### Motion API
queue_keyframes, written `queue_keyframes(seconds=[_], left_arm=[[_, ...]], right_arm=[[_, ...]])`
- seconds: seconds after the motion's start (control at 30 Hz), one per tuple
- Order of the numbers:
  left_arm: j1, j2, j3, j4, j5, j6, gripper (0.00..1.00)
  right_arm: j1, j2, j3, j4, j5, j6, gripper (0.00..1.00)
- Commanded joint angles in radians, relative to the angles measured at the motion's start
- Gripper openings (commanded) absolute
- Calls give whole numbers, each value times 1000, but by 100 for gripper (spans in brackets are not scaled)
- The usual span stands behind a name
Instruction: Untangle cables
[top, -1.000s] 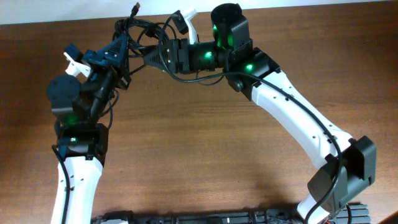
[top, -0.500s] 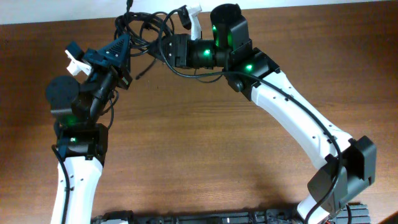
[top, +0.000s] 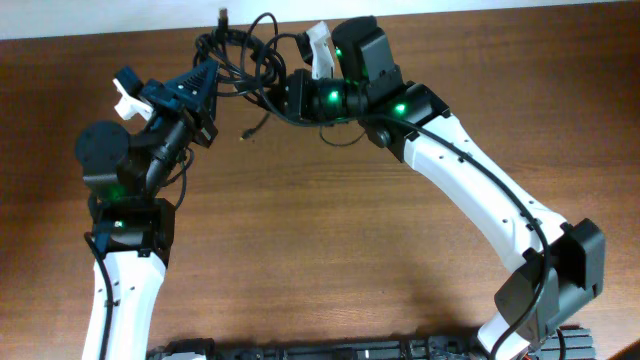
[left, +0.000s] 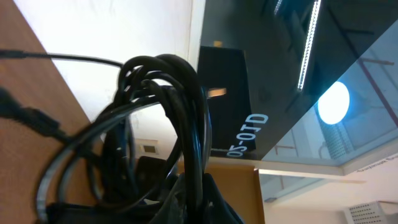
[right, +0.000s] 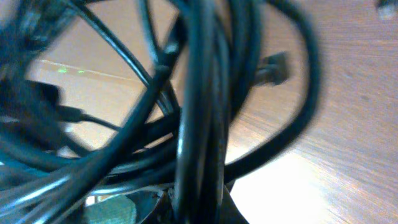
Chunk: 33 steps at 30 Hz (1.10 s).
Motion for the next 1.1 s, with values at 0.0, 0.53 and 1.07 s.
queue_keyframes(seconds=[0.0,0.53,1.07], left_arm=[[0,-3,10,24,26,-12,0],[95,-3,10,12,3,41,0],[95,-3,10,12,-1,102,0]], right_arm=[[-4,-6,7,-89,150,-53,4],[-16,-6,7,-373,347,-364,4],[-15,-6,7,-479,534,-825,4]])
